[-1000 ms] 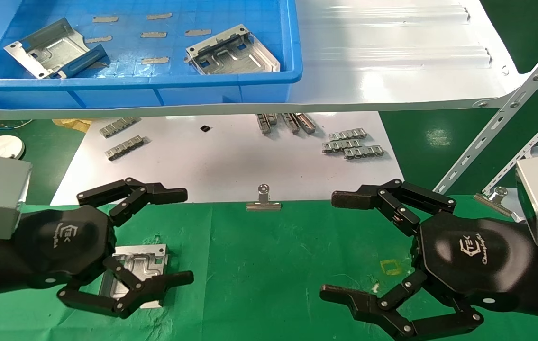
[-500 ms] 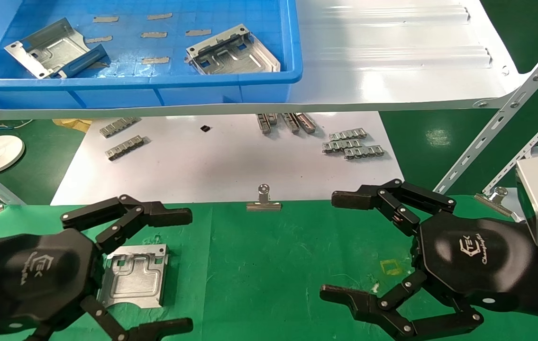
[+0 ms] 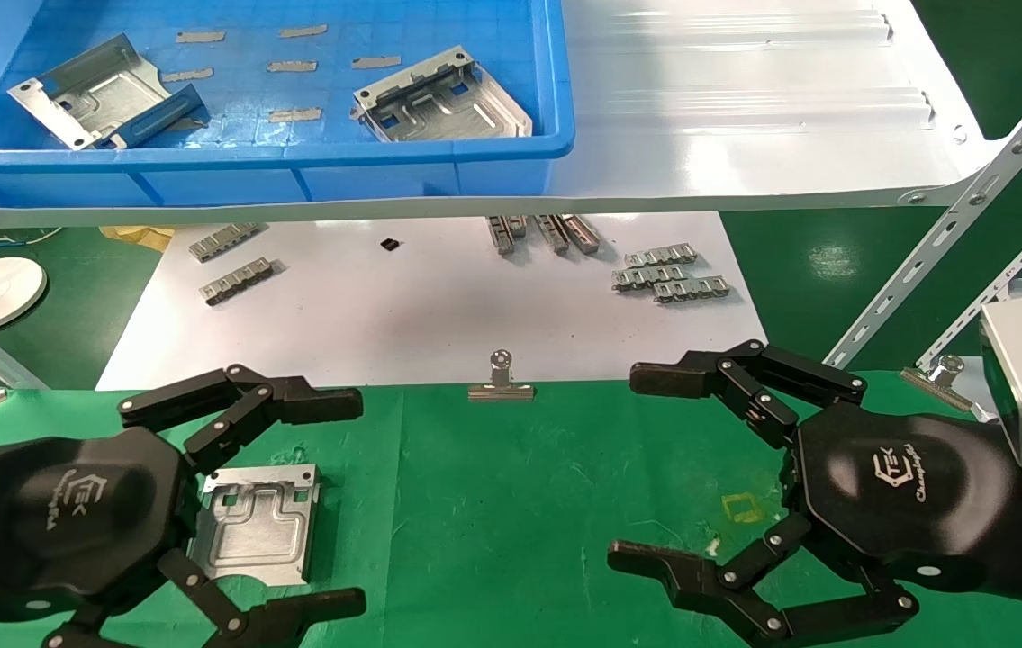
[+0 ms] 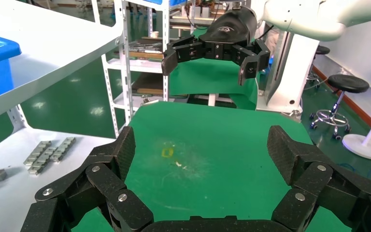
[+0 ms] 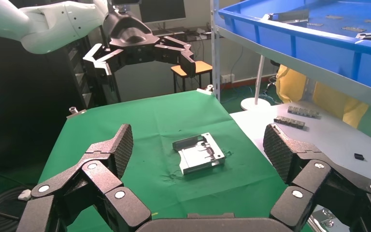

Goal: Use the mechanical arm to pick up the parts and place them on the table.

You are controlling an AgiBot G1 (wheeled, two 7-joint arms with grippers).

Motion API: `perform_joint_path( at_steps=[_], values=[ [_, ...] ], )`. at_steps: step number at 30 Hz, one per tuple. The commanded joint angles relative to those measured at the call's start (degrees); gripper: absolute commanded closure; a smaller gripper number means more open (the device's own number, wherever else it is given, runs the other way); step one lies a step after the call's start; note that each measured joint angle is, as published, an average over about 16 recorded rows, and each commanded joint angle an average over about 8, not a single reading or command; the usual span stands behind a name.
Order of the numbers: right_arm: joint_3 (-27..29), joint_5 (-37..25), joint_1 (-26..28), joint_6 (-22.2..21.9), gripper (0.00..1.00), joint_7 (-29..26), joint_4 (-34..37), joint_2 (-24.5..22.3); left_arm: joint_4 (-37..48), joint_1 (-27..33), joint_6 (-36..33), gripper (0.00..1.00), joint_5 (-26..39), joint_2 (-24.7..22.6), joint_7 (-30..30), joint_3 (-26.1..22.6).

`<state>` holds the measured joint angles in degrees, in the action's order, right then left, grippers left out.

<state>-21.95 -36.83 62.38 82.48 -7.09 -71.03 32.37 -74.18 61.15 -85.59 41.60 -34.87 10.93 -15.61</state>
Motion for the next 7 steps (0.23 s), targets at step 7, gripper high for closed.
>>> perform_joint_path(
  at_steps=[7],
  values=[
    [0.0, 0.0, 0.0, 0.0, 0.0, 0.0, 0.0, 0.0, 0.38, 0.25, -0.04, 0.0, 0.13, -0.09, -0.15, -0.26]
  ],
)
